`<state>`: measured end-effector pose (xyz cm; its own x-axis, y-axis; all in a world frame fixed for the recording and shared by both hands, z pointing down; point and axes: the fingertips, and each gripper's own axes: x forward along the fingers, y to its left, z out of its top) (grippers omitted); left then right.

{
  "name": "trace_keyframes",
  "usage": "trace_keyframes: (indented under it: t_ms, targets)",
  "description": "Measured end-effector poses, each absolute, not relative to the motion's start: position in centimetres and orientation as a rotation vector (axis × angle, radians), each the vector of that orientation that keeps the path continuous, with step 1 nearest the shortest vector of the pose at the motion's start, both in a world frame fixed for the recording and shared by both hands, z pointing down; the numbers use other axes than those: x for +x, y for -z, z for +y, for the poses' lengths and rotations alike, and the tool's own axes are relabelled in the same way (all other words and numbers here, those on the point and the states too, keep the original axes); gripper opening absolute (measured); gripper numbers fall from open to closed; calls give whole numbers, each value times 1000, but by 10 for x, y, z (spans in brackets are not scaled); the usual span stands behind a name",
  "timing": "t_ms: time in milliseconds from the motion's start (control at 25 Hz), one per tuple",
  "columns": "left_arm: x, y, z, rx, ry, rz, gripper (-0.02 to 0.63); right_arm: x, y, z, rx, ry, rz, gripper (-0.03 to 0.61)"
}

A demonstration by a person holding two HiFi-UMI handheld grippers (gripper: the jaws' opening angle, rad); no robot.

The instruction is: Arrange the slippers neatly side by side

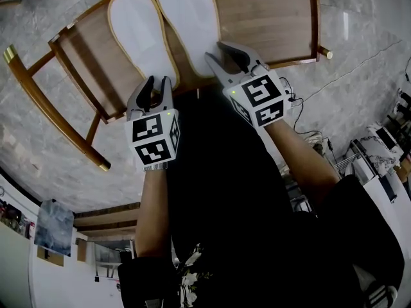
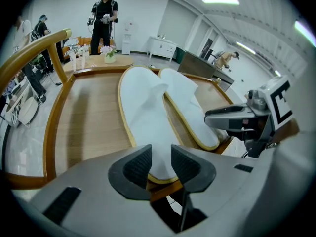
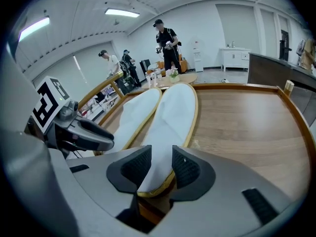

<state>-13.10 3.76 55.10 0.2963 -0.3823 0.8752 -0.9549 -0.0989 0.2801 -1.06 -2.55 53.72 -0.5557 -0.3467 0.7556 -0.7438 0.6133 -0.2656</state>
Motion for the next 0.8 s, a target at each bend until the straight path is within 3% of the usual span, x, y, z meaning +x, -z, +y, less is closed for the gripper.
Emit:
trace_keyframes:
  t_ms: [720,800]
  targets:
    - [-120,-541,35,1702,-809,-1208,107,-25,-518,-26,833,-696,-2222,123]
    - [-121,-530,33,1718,-808,-1223,106,-25,-500,-32,864,-645,-2248,98]
